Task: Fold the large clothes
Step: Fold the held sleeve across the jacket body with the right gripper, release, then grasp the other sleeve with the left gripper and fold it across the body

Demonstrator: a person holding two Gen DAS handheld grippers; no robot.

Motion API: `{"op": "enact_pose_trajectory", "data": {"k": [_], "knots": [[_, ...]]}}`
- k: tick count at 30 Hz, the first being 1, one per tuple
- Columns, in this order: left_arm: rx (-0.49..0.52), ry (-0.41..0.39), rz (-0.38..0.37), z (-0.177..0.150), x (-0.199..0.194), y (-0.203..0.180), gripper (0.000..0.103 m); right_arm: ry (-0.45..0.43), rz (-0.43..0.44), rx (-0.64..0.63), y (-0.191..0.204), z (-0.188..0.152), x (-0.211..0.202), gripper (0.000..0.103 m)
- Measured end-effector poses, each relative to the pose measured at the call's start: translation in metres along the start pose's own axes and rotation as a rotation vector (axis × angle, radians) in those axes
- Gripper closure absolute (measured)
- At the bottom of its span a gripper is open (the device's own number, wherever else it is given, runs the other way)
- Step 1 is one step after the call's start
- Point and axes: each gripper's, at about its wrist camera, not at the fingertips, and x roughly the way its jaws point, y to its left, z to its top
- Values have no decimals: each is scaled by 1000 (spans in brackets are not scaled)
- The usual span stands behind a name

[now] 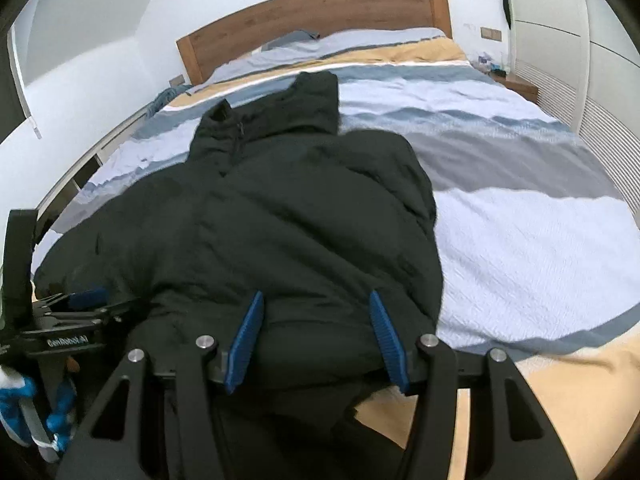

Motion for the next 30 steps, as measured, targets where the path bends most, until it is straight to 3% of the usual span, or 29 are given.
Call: {"op": "enact_pose_trajectory", "data": {"k": [7,11,16,22,27,30], "knots": [[36,-78,35,-9,-52,22,5,-4,-98,13,3,-3,-30,49],[36,-114,19,-16,-93,50,5,-23,-103,17,17,-11,-56,49],[-12,-130,54,-24,-137,113,5,-33,-99,15,47,-17,-78,49],[-164,-133,72,-37,-158,218,5,-46,-55,12,88,-18,-85,49],[-423,-107,66,-53,-144,342,5,-26,-46,-14,115,-21,-75,49],[-549,-109,63,-61,-131,395,8,-10,-54,-31,124,-23,-67,49]]}}
